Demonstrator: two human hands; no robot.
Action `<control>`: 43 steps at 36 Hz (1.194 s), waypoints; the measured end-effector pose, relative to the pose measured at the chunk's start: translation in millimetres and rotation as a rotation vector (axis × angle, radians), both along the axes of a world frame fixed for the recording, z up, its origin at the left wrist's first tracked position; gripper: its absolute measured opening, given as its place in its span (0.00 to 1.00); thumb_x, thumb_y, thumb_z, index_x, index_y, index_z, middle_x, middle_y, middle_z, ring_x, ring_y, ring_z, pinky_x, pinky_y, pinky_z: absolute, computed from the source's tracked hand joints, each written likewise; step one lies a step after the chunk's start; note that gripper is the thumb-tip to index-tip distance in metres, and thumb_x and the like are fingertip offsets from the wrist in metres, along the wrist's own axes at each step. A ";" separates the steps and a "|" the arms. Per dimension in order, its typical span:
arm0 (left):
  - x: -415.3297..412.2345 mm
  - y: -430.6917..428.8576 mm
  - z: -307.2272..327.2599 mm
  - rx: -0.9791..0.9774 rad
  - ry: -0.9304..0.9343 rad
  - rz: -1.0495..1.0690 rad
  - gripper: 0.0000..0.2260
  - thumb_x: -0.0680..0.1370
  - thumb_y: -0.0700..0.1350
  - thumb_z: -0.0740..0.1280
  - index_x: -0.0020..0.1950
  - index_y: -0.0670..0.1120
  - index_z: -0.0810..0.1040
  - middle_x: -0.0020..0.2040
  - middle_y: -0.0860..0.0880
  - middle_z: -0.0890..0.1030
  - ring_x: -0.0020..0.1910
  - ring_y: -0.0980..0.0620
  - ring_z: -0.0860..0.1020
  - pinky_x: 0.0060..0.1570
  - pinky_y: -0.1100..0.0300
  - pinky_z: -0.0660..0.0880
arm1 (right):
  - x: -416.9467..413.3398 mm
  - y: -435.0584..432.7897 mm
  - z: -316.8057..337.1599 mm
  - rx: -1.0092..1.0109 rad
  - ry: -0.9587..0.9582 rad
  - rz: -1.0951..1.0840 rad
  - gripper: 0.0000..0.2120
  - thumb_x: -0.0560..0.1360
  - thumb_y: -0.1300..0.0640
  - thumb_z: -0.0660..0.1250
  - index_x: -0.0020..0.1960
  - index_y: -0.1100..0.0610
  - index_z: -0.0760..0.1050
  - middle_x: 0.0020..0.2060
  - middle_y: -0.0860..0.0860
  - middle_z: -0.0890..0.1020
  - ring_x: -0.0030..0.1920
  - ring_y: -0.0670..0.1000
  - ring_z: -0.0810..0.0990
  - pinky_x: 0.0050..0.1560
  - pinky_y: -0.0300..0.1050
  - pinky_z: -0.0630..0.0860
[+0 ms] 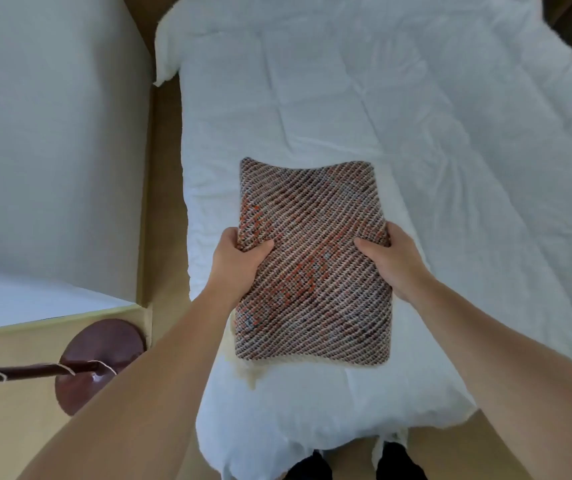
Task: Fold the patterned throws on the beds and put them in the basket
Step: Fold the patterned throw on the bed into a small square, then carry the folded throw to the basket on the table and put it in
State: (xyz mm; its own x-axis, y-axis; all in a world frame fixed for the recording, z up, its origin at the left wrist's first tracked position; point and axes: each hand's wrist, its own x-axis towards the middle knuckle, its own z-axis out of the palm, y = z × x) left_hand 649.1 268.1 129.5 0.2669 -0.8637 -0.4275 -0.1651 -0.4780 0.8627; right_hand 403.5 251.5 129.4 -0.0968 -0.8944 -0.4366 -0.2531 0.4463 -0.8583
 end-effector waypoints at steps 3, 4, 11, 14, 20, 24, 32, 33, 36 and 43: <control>-27.7 -7.3 57.5 -0.093 0.004 -0.062 0.16 0.73 0.48 0.74 0.57 0.50 0.72 0.50 0.52 0.81 0.48 0.52 0.81 0.49 0.53 0.78 | -30.7 9.1 58.9 -0.082 0.016 -0.065 0.18 0.73 0.52 0.71 0.61 0.51 0.74 0.54 0.46 0.82 0.53 0.49 0.81 0.57 0.53 0.77; -38.1 -9.6 77.6 -0.122 0.016 -0.085 0.16 0.73 0.48 0.74 0.56 0.50 0.72 0.50 0.51 0.81 0.48 0.51 0.81 0.50 0.53 0.78 | -41.9 13.0 79.9 -0.113 0.025 -0.085 0.19 0.73 0.52 0.71 0.63 0.52 0.74 0.55 0.47 0.82 0.53 0.49 0.81 0.58 0.53 0.77; -125.7 -23.6 196.1 -0.283 0.133 -0.284 0.16 0.72 0.47 0.75 0.55 0.48 0.74 0.50 0.49 0.83 0.47 0.50 0.83 0.46 0.53 0.79 | -124.7 54.0 208.5 -0.307 0.111 -0.280 0.21 0.73 0.51 0.71 0.65 0.52 0.74 0.55 0.47 0.82 0.54 0.49 0.81 0.57 0.52 0.77; -171.8 -23.7 233.9 -0.329 0.193 -0.405 0.18 0.72 0.47 0.76 0.57 0.47 0.75 0.51 0.48 0.83 0.47 0.49 0.83 0.49 0.49 0.80 | -165.3 78.8 247.6 -0.377 0.147 -0.396 0.21 0.73 0.51 0.71 0.64 0.52 0.75 0.56 0.48 0.82 0.54 0.50 0.80 0.58 0.53 0.77; -275.8 -5.8 289.0 -0.405 0.271 -0.653 0.23 0.67 0.52 0.77 0.57 0.47 0.76 0.52 0.47 0.84 0.48 0.46 0.84 0.52 0.43 0.79 | -249.0 152.1 298.4 -0.507 0.128 -0.607 0.15 0.72 0.54 0.73 0.58 0.49 0.78 0.52 0.46 0.84 0.53 0.49 0.82 0.58 0.57 0.77; -356.1 22.5 316.8 -0.435 0.299 -0.803 0.25 0.64 0.55 0.76 0.56 0.49 0.75 0.52 0.49 0.83 0.49 0.47 0.83 0.54 0.43 0.78 | -303.8 213.6 323.1 -0.569 0.149 -0.738 0.11 0.73 0.56 0.72 0.54 0.46 0.77 0.50 0.45 0.84 0.50 0.48 0.83 0.53 0.49 0.79; -521.9 114.4 341.3 -0.423 0.420 -1.065 0.22 0.70 0.49 0.77 0.60 0.49 0.74 0.54 0.50 0.83 0.51 0.50 0.83 0.56 0.46 0.78 | -423.9 349.8 343.0 -0.626 0.201 -0.974 0.13 0.73 0.56 0.73 0.56 0.49 0.78 0.52 0.49 0.84 0.50 0.50 0.83 0.56 0.52 0.78; -541.2 128.2 343.3 -0.421 0.431 -1.091 0.21 0.70 0.49 0.76 0.60 0.49 0.74 0.54 0.50 0.83 0.51 0.50 0.83 0.55 0.46 0.78 | -436.6 366.9 345.8 -0.636 0.197 -0.989 0.11 0.73 0.57 0.72 0.54 0.47 0.78 0.51 0.48 0.84 0.50 0.49 0.83 0.55 0.52 0.78; -592.1 168.4 349.2 -0.415 0.476 -1.152 0.18 0.71 0.46 0.76 0.57 0.48 0.75 0.53 0.49 0.83 0.50 0.50 0.83 0.52 0.50 0.78 | -475.0 413.5 350.4 -0.648 0.207 -1.042 0.11 0.73 0.56 0.73 0.52 0.43 0.77 0.50 0.46 0.84 0.50 0.49 0.83 0.55 0.54 0.79; -683.6 229.3 350.0 -0.332 0.523 -1.270 0.22 0.69 0.47 0.77 0.61 0.46 0.75 0.54 0.47 0.84 0.51 0.47 0.83 0.55 0.44 0.78 | -542.4 489.9 351.6 -0.661 0.240 -1.113 0.12 0.73 0.54 0.73 0.52 0.41 0.75 0.51 0.45 0.83 0.51 0.48 0.82 0.54 0.50 0.79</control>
State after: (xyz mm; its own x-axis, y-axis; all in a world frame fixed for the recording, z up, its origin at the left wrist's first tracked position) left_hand -34.5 497.4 479.4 -0.8813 -0.4714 0.0338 0.0456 -0.0136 0.9989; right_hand -138.9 741.4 480.9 -0.9289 -0.3231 0.1808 -0.2010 0.0299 -0.9791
